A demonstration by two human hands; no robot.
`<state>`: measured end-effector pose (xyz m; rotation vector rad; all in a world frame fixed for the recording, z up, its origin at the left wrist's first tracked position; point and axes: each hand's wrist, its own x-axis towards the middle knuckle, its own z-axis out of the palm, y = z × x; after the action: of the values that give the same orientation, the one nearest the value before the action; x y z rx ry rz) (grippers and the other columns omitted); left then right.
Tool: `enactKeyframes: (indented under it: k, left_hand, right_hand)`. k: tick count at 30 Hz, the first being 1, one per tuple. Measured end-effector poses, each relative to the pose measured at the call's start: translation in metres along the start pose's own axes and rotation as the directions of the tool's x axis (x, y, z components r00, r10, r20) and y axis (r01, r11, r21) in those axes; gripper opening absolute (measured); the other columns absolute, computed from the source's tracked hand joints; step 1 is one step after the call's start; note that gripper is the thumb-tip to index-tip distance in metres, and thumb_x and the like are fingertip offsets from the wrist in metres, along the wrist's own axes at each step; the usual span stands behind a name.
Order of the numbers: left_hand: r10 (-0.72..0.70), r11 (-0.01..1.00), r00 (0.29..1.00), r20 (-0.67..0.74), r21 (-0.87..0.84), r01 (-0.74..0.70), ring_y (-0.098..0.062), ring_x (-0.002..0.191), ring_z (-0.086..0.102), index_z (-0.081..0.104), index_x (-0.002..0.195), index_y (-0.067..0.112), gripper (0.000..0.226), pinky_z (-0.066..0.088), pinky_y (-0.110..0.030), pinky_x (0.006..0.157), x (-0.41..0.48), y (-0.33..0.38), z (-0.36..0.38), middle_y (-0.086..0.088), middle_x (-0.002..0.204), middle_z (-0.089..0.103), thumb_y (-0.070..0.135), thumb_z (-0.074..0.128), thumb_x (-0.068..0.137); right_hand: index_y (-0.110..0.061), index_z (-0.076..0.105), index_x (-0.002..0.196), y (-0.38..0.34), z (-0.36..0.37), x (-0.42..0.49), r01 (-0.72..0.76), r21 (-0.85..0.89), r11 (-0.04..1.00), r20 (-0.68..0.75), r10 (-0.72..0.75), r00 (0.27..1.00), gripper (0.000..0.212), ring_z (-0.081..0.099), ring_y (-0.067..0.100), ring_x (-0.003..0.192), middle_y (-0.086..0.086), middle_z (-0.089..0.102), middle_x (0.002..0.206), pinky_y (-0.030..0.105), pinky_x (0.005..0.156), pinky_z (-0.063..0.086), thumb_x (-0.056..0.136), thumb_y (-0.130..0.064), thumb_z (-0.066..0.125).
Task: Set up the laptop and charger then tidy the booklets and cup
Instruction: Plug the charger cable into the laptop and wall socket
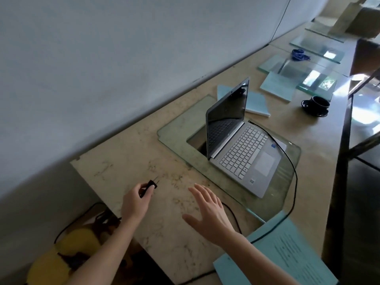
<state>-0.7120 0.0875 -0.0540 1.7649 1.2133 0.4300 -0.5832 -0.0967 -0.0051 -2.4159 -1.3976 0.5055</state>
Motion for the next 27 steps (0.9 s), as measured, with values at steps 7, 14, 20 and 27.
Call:
enactKeyframes:
  k: [7,14,20,27]
  left_hand:
    - [-0.011,0.979,0.988,-0.154,-0.201,-0.020,-0.003,0.075,0.061,0.067,0.078,0.022,0.019,0.040,-0.017,0.059,-0.031,0.014,-0.065,0.008,0.079,0.070,0.035,0.058,0.089]
    - [-0.031,0.919,0.927,-0.374,-0.375,-0.121,-0.014,0.078,0.062,0.064,0.080,0.026,0.011,0.048,-0.027,0.072,-0.077,0.018,-0.155,-0.002,0.082,0.070,0.026,0.059,0.091]
    - [0.035,0.994,0.806,-0.591,-0.065,-0.090,-0.013,0.077,0.061,0.065,0.097,0.011,0.018,0.045,-0.021,0.061,-0.140,-0.005,-0.215,0.000,0.085,0.067,0.027,0.059,0.090]
    - [-0.012,1.000,0.692,-0.722,0.009,0.026,-0.015,0.084,0.064,0.066,0.103,0.010,0.023,0.051,-0.026,0.067,-0.208,-0.045,-0.242,-0.001,0.091,0.068,0.027,0.061,0.089]
  right_hand:
    - [-0.035,0.016,0.148,-0.054,-0.005,0.005,0.147,0.004,0.989,-0.026,-0.147,0.989,0.077,0.006,0.014,0.147,-0.009,0.014,0.159,0.038,0.118,0.010,0.083,-0.067,0.043]
    - [-0.034,0.017,0.147,-0.112,-0.004,0.008,0.355,0.015,0.935,0.033,-0.355,0.934,0.075,0.008,0.015,0.146,-0.008,0.016,0.158,0.040,0.118,0.013,0.084,-0.063,0.046]
    - [-0.034,0.018,0.147,-0.147,0.009,0.000,0.491,0.091,0.866,0.072,-0.498,0.864,0.073,0.010,0.015,0.146,-0.008,0.018,0.158,0.040,0.119,0.016,0.085,-0.061,0.045]
    - [-0.034,0.015,0.148,-0.183,0.050,-0.012,0.609,0.097,0.787,0.225,-0.613,0.757,0.075,0.003,0.015,0.147,-0.010,0.012,0.159,0.041,0.119,0.013,0.087,-0.053,0.053]
